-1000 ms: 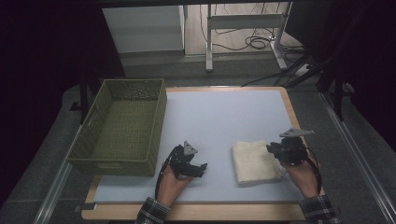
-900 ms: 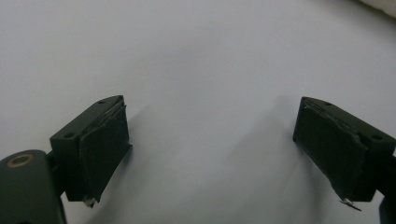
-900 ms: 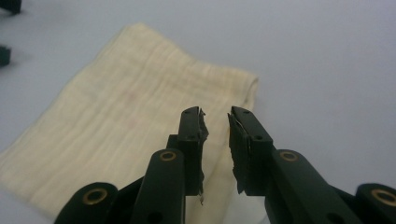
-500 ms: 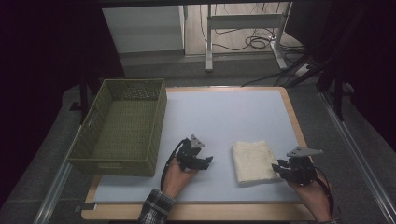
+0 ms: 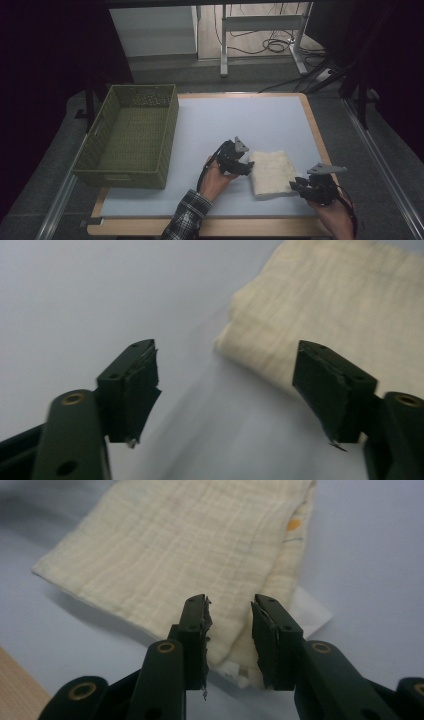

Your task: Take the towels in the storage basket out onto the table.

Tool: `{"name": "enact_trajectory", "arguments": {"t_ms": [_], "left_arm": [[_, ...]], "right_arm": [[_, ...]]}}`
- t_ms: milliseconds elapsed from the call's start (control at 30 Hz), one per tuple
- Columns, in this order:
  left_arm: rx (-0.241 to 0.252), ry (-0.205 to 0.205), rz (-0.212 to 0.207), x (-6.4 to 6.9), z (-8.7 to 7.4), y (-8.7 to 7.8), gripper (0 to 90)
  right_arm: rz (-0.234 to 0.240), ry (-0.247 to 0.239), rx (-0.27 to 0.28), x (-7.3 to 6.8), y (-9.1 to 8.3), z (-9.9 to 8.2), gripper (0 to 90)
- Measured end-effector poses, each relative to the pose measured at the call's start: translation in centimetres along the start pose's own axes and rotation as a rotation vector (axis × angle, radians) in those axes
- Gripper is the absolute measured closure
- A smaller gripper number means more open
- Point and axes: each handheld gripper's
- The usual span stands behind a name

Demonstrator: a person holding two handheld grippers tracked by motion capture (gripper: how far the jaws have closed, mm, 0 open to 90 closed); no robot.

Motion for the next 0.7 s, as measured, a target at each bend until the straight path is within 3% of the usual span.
{"name": "enact_trajectory", "arguments": {"t_ms": [33,100,133,300,367,433,467,533,700], "left_arm": [[-0.010,-0.013,0.012,-0.3,-0.7,-0.4,20.4],[-0.029,-0.022,0.025,-0.8,-1.7,-1.1,18.8],[-0.038,-0.023,0.034,-1.0,-2.1,-1.4,17.2],[-0.086,-0.041,0.071,-2.0,-4.8,-3.0,13.8],[-0.095,-0.042,0.071,-2.1,-5.2,-3.1,13.0],[-0.126,-0.064,0.059,-2.6,-6.6,-2.9,12.5],[-0.126,-0.072,0.055,-2.6,-6.9,-2.8,12.1],[-0.093,-0.129,0.025,-3.0,-7.5,-2.8,11.3],[-0.060,-0.132,0.033,-2.9,-7.9,-2.7,10.8]], "right_arm": [[0.000,0.004,-0.031,-0.1,1.0,-0.1,73.5],[-0.026,-0.016,-0.028,-0.4,1.3,-0.2,85.8],[-0.019,-0.014,-0.024,-0.5,1.3,-0.1,87.8],[-0.033,-0.038,-0.001,-1.3,0.4,0.6,88.5],[-0.031,-0.042,0.016,-1.4,-0.1,0.8,88.5],[-0.033,-0.050,0.038,-1.6,-1.1,1.4,88.4],[-0.040,-0.052,0.047,-1.6,-1.4,1.6,88.5],[-0.054,-0.046,0.057,-1.2,-2.0,1.8,88.5],[-0.078,-0.015,0.026,0.2,-1.5,1.3,88.4]]}}
Point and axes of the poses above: each handheld gripper's, and its own axes: y roughly forward along the jaws, z roughly out of its top, x roughly to its right, and after that the axes turned 13 degrees about y, right-handed
